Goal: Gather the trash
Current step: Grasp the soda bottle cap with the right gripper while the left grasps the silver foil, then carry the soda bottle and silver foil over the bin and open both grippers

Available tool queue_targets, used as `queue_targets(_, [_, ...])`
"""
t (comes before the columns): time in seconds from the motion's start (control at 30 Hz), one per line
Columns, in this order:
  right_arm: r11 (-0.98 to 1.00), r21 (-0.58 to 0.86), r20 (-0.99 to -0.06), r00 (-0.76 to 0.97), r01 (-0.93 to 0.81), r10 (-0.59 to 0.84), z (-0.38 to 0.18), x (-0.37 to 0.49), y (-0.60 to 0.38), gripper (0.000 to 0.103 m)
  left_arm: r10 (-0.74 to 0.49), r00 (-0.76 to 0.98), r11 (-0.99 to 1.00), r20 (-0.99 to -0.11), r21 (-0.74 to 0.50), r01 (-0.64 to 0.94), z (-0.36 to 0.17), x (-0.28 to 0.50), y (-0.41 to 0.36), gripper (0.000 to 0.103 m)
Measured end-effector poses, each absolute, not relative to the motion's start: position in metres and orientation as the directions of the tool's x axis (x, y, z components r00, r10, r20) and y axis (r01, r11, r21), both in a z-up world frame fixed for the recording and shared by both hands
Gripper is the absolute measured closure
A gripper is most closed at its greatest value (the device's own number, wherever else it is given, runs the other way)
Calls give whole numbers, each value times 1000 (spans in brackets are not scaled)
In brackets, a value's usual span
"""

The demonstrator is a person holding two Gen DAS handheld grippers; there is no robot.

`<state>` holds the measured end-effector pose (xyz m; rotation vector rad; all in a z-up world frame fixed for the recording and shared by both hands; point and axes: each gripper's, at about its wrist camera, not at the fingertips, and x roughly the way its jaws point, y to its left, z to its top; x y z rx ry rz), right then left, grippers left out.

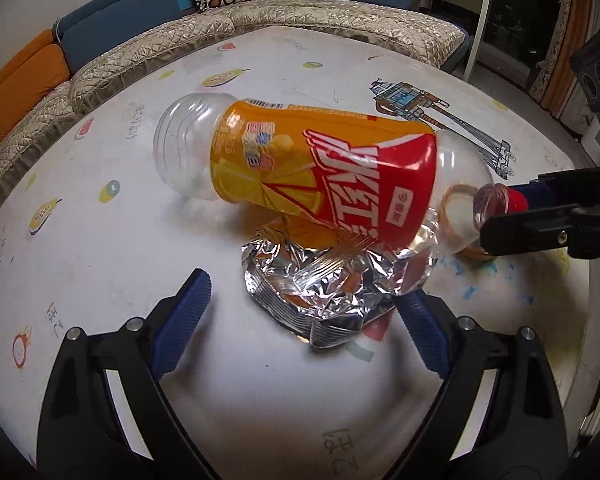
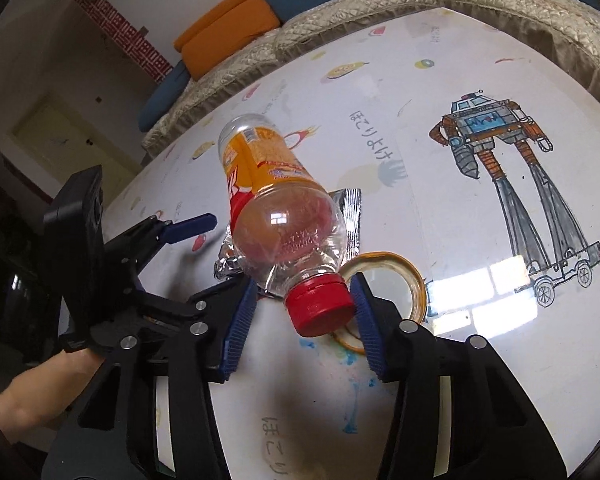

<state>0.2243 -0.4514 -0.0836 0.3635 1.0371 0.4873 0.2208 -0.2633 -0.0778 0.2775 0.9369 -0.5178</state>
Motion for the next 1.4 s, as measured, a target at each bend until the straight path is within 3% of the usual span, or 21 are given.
queue_targets(0.07, [829,517,-723,410,-214,557,-86,222,-452,71,-323,475,832,-819,-6,555,-79,219,-267,29])
queue_targets(0.3, [796,566,-677,429,-214,597,-82,209,-457,71,-342,492,837,-801,-22,546,-76,218,-265,54])
queue_targets(0.43, [767,606,-638,448,-210,626,-73,208,-460,71,-336,515,825,-789,18,565,-70,214,-269,77])
queue_targets(0.97, [688,698,-530,503,-199,683,-27,200,-465,71,-352,564,851,-747,-4,525,-25,194,-236,81])
queue_targets(1.4, [703,673,-505,550,-232,665,36,126,-478,71,-373,592,831,-714,27,556,20,136,-223,81])
